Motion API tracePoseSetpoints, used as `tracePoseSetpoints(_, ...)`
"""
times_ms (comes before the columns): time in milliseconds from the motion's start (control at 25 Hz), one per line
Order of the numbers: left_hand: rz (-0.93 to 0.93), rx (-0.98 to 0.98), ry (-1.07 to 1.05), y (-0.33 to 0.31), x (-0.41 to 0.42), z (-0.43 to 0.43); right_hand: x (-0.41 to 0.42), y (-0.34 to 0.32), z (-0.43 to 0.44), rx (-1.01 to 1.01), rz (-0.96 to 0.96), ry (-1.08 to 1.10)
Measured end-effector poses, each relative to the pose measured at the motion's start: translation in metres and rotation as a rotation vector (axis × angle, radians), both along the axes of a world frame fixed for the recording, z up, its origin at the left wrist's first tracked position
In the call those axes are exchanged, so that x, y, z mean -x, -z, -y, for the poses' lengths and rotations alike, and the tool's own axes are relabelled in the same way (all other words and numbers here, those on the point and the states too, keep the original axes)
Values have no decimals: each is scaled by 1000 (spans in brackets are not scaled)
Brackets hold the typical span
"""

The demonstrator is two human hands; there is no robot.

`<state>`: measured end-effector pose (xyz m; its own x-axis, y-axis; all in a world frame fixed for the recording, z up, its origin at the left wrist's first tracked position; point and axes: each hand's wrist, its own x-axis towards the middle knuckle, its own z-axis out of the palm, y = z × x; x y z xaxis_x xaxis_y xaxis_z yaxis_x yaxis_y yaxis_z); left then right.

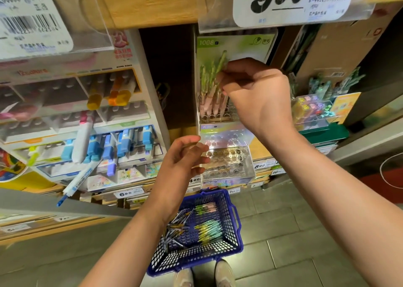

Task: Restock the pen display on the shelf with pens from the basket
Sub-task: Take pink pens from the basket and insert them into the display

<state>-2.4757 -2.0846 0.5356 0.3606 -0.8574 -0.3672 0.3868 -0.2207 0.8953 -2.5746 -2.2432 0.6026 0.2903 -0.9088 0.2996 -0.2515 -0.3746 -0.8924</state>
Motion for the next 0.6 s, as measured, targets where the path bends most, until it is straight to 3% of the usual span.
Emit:
tracePoseSetpoints(240,-1,1,-2,2,-1,-3,-9,8,-11,236,-345,-68)
tracePoseSetpoints(600,28,-13,4,-1,1,-6,-6,14,-8,228,-459,-52)
